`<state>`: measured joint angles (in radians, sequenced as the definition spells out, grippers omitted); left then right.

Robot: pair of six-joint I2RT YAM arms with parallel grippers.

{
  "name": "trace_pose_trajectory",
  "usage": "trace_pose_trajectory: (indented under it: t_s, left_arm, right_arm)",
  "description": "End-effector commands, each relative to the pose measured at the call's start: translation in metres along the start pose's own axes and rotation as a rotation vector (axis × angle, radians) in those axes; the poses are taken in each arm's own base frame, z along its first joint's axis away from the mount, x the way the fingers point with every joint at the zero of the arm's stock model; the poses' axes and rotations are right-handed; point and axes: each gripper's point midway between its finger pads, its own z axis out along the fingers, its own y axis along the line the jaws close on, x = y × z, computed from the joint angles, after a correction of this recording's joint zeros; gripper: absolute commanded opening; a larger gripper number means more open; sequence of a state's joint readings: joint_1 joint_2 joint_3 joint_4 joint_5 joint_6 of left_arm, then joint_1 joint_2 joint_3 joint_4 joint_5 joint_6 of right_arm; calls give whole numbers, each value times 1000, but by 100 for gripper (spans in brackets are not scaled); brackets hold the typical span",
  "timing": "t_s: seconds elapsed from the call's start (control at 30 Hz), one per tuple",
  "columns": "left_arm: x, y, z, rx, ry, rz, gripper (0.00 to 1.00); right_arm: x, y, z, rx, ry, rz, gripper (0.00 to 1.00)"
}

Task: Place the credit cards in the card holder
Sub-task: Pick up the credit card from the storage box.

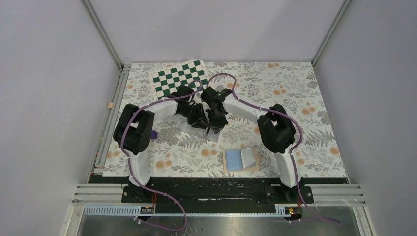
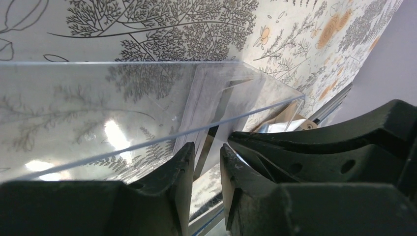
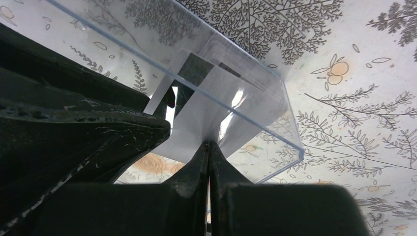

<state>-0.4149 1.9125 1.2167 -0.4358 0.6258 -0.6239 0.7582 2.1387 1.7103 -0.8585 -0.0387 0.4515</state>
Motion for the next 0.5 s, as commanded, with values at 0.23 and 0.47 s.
trace_pose_trajectory:
  t_s: [0.23,0.47]
  left_arm:
    - [3,-31,-14,105,-12,55,24]
    - [8,-35,-13,136,16,71,16]
  right_arm:
    - [-2,10,-5,-70,-37,41,0]
    - [-3,7,-6,-85,-46,62,0]
